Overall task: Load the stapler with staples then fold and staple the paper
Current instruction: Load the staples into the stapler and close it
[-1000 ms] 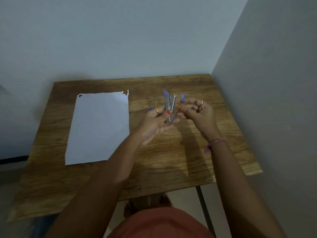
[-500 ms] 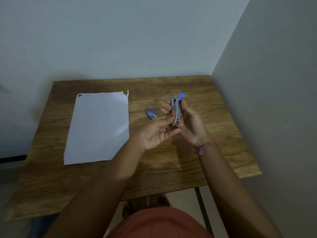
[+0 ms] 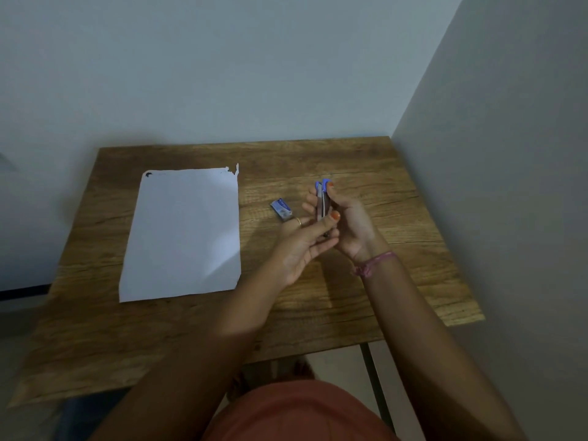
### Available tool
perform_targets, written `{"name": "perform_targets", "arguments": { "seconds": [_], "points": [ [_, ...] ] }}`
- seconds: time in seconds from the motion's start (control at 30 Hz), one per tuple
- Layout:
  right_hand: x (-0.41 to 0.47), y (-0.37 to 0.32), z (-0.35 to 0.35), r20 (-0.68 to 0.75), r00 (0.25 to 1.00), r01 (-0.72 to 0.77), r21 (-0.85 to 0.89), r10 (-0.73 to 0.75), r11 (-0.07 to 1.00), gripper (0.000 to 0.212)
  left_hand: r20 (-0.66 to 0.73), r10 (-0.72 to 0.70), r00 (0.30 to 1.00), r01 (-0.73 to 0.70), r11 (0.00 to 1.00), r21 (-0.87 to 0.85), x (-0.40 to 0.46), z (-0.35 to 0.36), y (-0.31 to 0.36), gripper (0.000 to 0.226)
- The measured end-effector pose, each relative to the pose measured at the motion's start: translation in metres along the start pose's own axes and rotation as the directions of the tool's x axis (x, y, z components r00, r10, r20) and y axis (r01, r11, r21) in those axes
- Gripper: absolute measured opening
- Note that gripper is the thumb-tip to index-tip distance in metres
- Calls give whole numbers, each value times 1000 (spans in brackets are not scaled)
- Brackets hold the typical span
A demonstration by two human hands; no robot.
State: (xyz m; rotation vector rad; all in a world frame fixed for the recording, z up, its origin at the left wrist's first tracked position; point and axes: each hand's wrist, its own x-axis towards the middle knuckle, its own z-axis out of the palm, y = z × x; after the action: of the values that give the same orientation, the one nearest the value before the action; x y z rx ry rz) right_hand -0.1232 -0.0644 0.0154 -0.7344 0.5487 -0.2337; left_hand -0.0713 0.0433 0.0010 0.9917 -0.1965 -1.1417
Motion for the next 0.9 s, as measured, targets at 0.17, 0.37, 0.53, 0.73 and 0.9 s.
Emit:
{"name": "perform_targets", "arguments": {
  "seconds": [0.17,0.37,0.53,0.73,0.9],
  "points": [
    [5,5,3,-89,996,4,-25,-6,1000,30,-140,72,988,-54,990,127,1,9,-10,8],
    [5,7,0,-134,989,38,-140,-57,989,30,-123,65,990,-48,990,133,3,12,-12,10],
    [-5,-1,-11,-91,995,-1,-365,-34,931,31,-41,-14,999,11,998,-62,5,8,-8,11],
    [-17,-3,-25,-3,1000,10,-446,-13,895,8,57,-88,994,97,980,-172,6,-8,-5,14],
    [-14,3,-23,-93,995,-17,-469,-31,883,11,96,-131,987,148,970,-193,8,-12,-10,16]
  ]
}}
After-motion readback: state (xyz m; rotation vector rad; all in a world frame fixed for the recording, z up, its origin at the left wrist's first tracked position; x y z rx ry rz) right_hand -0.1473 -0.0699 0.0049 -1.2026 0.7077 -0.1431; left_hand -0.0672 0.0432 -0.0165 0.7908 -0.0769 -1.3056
